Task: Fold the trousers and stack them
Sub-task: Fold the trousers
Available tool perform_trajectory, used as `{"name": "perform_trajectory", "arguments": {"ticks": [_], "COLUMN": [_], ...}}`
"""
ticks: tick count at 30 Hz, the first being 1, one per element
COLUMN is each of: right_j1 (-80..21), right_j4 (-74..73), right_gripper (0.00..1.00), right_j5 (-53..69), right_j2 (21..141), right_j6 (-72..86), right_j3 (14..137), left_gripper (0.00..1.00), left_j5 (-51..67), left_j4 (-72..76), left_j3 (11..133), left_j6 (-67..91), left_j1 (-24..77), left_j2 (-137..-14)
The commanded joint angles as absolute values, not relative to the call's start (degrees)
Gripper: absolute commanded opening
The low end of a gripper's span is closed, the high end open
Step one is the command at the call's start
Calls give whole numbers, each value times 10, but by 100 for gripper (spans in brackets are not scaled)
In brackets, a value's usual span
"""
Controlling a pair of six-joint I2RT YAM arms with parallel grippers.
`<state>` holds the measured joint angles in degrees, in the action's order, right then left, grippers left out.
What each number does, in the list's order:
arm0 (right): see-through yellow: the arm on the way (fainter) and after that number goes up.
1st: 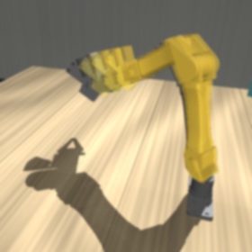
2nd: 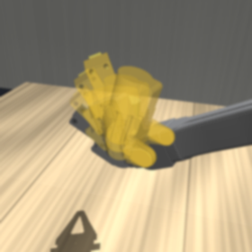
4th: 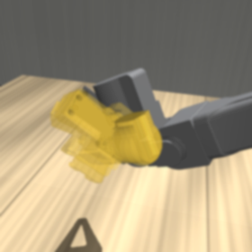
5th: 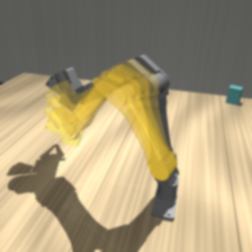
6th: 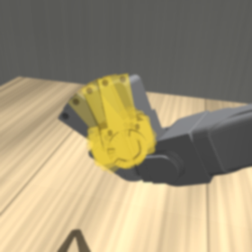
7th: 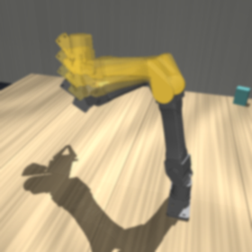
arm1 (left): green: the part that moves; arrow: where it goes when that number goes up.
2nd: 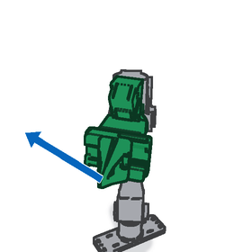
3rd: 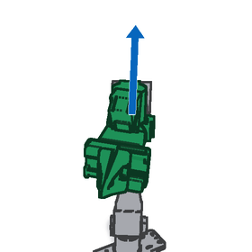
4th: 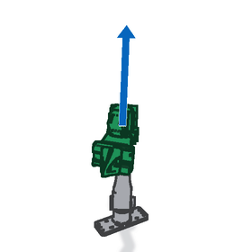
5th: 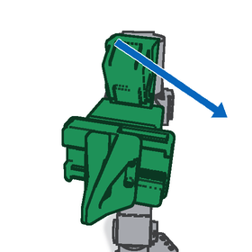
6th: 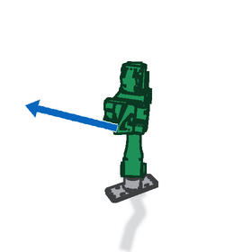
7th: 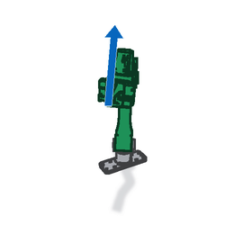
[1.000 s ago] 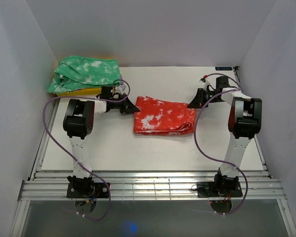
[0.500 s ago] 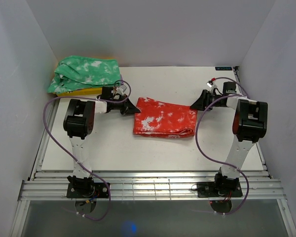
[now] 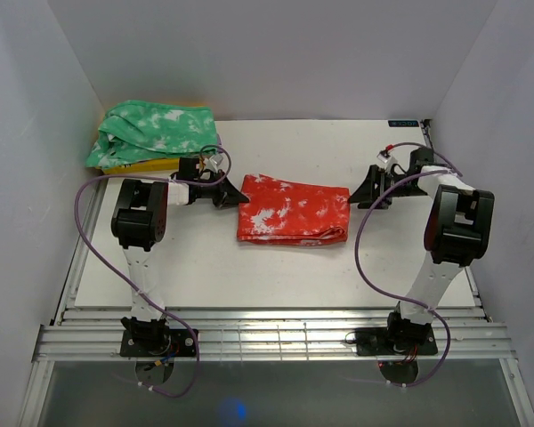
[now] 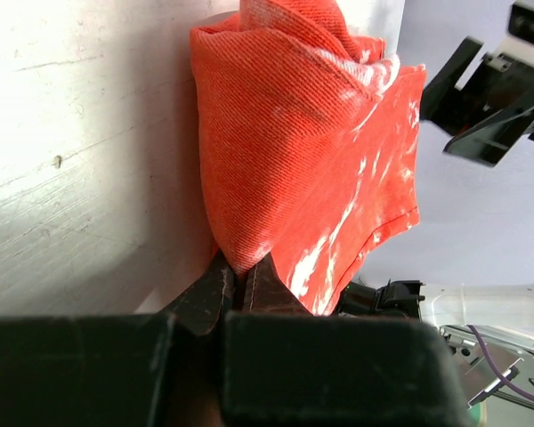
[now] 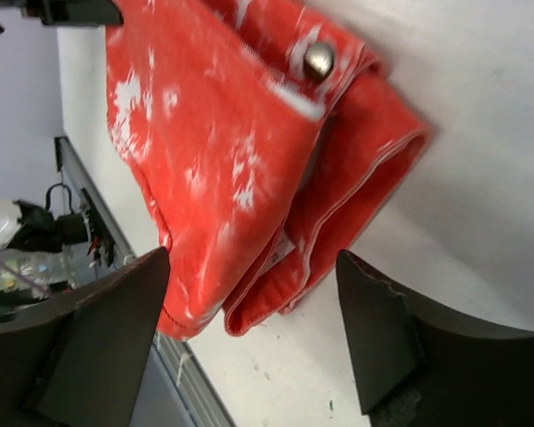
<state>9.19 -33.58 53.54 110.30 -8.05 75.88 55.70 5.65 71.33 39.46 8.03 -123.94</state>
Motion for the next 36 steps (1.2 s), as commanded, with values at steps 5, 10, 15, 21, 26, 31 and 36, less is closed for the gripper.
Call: {"name": "perform_trajectory", "arguments": {"ticks": [5, 10, 15, 21, 26, 31, 36], "right_j1": [63, 33, 47, 63, 63, 76, 83], "right_j4": [-425, -421, -420, -422, -478, -518, -585], "right_gripper": [75, 68, 9, 8, 58, 94, 95], "right_j5": [615, 595, 550, 490, 487, 462, 557], "right_j2": [1095, 1096, 1103, 1108, 1118, 1077, 1060], "right_j6": [-105, -104, -120, -171, -224, -269, -302], "right_j3": [709, 687, 697, 701, 734, 813, 928], "left_gripper": [0, 1, 0, 0, 23, 59, 87], "left_j5": [544, 540, 527, 524, 555, 555, 530], "left_j4": [52, 48, 28, 15, -52, -195, -248], "left_j3": [699, 699, 698, 705, 756, 818, 835], "left_j6": [379, 375, 360, 334, 284, 141, 101], "left_j1": [76, 77, 76, 70, 70, 62, 41], "left_j2": [-1194, -1193, -1194, -1196, -1179, -1119, -1042]}}
